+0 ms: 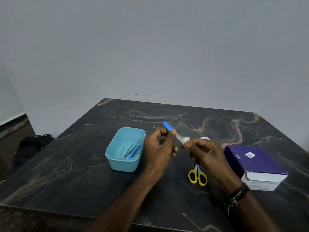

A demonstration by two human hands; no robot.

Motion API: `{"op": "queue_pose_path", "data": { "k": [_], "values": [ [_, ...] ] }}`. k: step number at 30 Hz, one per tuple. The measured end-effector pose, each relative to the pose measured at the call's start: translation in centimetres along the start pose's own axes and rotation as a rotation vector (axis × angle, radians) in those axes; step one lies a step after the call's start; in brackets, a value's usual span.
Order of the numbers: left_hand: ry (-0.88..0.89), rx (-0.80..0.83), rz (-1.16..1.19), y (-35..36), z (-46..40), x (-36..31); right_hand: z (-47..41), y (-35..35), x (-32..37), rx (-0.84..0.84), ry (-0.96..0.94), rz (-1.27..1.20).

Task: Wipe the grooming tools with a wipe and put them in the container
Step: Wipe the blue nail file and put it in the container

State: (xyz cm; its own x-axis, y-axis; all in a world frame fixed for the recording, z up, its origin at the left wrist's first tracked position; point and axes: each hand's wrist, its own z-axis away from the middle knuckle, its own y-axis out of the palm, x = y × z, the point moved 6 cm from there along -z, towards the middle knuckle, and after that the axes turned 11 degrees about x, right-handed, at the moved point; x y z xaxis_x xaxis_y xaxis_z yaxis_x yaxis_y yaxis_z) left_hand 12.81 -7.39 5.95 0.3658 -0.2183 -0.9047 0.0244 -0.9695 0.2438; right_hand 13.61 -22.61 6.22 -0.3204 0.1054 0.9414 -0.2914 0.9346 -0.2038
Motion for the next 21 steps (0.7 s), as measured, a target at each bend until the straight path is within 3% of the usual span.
{"op": "queue_pose_path", "data": {
  "k": [4,8,13,17,21],
  "values": [
    [-0.006,0.004,-0.027,0.4,0.3,0.1,-0.1,1.3,0.3,0.116,-0.055,0.157],
    [0.042,0.035,-0.107,0.7,0.4,0.0,-0.1,1.3,0.2,0.117,-0.047,0.186],
    [0.143,-0.094,-0.232,-0.3,0.7,-1.0,0.2,1.6,0.6,0.189,-0.023,0.154],
    [0.237,-0.162,-0.245,-0.7,1.1,-1.8,0.1,0.9,0.4,0.043,-0.016,0.077],
    [0.155,-0.06,-0.186,-0.2,1.1,-0.9,0.1,-0.6,0.0,-0.107,-0.012,0.035]
  ]
}}
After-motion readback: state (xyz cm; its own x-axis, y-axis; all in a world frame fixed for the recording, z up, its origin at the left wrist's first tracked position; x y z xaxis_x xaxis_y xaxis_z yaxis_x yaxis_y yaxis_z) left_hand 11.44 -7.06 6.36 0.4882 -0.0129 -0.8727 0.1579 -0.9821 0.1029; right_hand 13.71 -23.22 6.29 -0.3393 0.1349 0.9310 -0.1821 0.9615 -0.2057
